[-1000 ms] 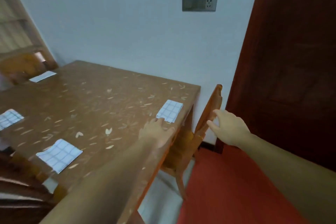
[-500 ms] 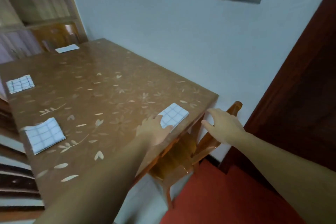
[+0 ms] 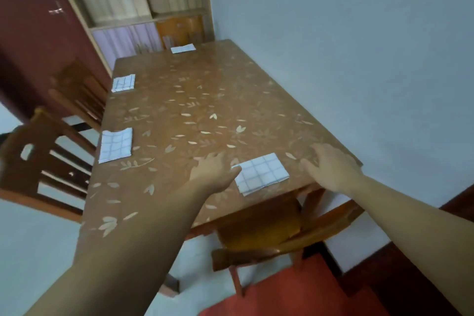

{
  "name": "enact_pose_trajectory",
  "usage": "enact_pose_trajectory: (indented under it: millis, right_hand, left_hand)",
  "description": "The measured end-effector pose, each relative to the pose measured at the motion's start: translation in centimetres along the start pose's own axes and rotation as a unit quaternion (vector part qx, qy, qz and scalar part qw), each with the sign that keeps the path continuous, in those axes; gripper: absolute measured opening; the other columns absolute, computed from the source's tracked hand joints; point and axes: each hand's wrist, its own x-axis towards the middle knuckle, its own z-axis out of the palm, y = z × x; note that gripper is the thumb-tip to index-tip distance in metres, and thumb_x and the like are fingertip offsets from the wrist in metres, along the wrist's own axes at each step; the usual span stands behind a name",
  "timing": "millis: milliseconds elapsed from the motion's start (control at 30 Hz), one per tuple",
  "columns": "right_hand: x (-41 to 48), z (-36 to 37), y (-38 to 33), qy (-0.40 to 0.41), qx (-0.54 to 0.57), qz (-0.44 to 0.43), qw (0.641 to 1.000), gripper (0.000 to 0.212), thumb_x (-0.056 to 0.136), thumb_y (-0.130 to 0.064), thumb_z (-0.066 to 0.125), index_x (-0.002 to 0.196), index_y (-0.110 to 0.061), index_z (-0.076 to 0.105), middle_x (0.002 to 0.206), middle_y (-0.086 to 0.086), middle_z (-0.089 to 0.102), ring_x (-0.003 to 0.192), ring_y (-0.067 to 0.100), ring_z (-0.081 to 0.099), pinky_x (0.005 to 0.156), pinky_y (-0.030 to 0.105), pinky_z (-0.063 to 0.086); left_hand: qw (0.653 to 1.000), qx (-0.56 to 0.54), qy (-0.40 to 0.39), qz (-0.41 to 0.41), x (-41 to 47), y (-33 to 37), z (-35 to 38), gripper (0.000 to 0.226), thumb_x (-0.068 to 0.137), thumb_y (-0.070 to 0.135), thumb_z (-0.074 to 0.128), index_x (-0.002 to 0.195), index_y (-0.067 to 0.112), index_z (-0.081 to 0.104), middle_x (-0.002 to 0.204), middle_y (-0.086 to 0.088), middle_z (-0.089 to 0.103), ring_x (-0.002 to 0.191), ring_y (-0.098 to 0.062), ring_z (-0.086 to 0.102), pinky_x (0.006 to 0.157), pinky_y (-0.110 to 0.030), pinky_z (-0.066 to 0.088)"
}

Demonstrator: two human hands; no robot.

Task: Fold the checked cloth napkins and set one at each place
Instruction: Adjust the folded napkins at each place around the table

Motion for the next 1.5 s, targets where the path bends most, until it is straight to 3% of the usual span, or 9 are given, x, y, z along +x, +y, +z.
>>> enact_pose_trajectory:
  millis: [433, 600, 700, 800, 967, 1100, 1300, 1433, 1500]
  right_hand:
    - [12.2, 4.2, 0.9, -0.088, -0.026, -0.123, 0.988, 0.054, 0.094, -0.052, 0.04, 0.134, -0.017, 0.047, 0.137, 0.006, 0.051, 0.124, 0.026, 0.049, 0.099, 0.044, 0.043]
    - [15.2, 7.0, 2.3, -0.15, -0.013, -0.115, 0.982, 0.057, 0.088, -0.06, 0.036, 0.126, -0.021, 0.051, 0.129, 0.005, 0.056, 0.112, 0.026, 0.056, 0.091, 0.046, 0.049]
    - [16.9, 8.6, 3.0, -0.176, -0.026, -0.141, 0.974, 0.062, 0.087, -0.06, 0.037, 0.136, -0.024, 0.046, 0.134, 0.004, 0.053, 0.116, 0.026, 0.054, 0.094, 0.046, 0.048]
    - [18.0, 10.2, 3.0, -0.192, -0.065, -0.179, 0.963, 0.048, 0.093, -0.046, 0.044, 0.133, -0.02, 0.047, 0.136, 0.004, 0.049, 0.116, 0.027, 0.052, 0.093, 0.044, 0.047]
    - [18.3, 13.9, 1.5, -0.202, -0.109, -0.257, 0.939, 0.06, 0.095, -0.038, 0.04, 0.151, -0.024, 0.024, 0.158, 0.001, 0.021, 0.14, 0.025, 0.028, 0.112, 0.046, 0.029]
    - [17.8, 15.9, 0.7, -0.204, -0.127, -0.296, 0.925, 0.06, 0.097, -0.041, 0.034, 0.153, -0.026, 0.015, 0.162, -0.001, 0.007, 0.147, 0.024, 0.011, 0.113, 0.047, 0.021]
    - [17.6, 15.7, 2.3, -0.177, -0.103, -0.273, 0.94, 0.05, 0.096, -0.039, 0.041, 0.144, -0.022, 0.037, 0.15, 0.0, 0.035, 0.136, 0.021, 0.033, 0.111, 0.042, 0.028]
    - [17.5, 15.5, 3.9, -0.154, -0.01, -0.172, 0.973, 0.037, 0.092, -0.029, 0.054, 0.125, -0.014, 0.052, 0.126, 0.009, 0.051, 0.124, 0.026, 0.045, 0.086, 0.036, 0.046]
    - [17.5, 15.4, 4.1, -0.159, 0.056, -0.111, 0.979, 0.026, 0.089, -0.024, 0.059, 0.113, -0.013, 0.056, 0.106, 0.007, 0.061, 0.093, 0.021, 0.058, 0.058, 0.028, 0.043]
  left_hand:
    - [0.993, -0.059, -0.013, -0.104, 6.7, -0.9, 3.9, 0.065, 0.091, 0.054, 0.05, 0.146, 0.023, 0.038, 0.148, -0.008, 0.041, 0.134, -0.033, 0.04, 0.107, -0.049, 0.038]
    - [0.987, -0.076, -0.057, -0.129, 8.6, -1.1, 6.3, 0.052, 0.084, 0.051, 0.052, 0.13, 0.028, 0.051, 0.121, -0.004, 0.058, 0.108, -0.028, 0.057, 0.091, -0.047, 0.051]
    - [0.984, -0.06, -0.091, -0.14, 10.2, -2.4, 9.1, 0.056, 0.074, 0.063, 0.032, 0.115, 0.033, 0.055, 0.112, 0.003, 0.061, 0.103, -0.025, 0.06, 0.085, -0.043, 0.053]
    - [0.988, -0.028, -0.08, -0.13, 10.5, -1.2, 9.7, 0.049, 0.084, 0.05, 0.042, 0.132, 0.038, 0.045, 0.132, 0.005, 0.054, 0.117, -0.025, 0.052, 0.097, -0.048, 0.046]
    - [0.994, 0.034, -0.079, -0.065, 13.0, 0.8, 12.1, 0.062, 0.098, 0.039, 0.034, 0.155, 0.027, 0.011, 0.164, 0.006, 0.002, 0.15, -0.015, -0.001, 0.118, -0.052, 0.01]
    - [0.994, 0.07, -0.073, -0.046, 13.0, 1.0, 14.2, 0.06, 0.098, 0.043, 0.032, 0.153, 0.022, 0.016, 0.164, 0.001, 0.005, 0.15, -0.018, 0.002, 0.118, -0.049, 0.012]
    - [0.994, 0.079, -0.014, -0.076, 11.3, 0.7, 14.8, 0.052, 0.096, 0.045, 0.041, 0.144, 0.027, 0.033, 0.152, -0.002, 0.031, 0.137, -0.027, 0.026, 0.113, -0.046, 0.024]
    - [0.98, -0.026, 0.0, -0.196, 10.8, 1.4, 14.9, 0.051, 0.091, 0.04, 0.054, 0.135, 0.018, 0.041, 0.131, -0.006, 0.046, 0.122, -0.029, 0.045, 0.101, -0.043, 0.042]
    - [0.958, -0.1, 0.001, -0.269, 10.8, 1.7, 15.0, 0.049, 0.089, 0.037, 0.058, 0.129, 0.012, 0.043, 0.123, -0.009, 0.055, 0.113, -0.031, 0.056, 0.091, -0.042, 0.05]
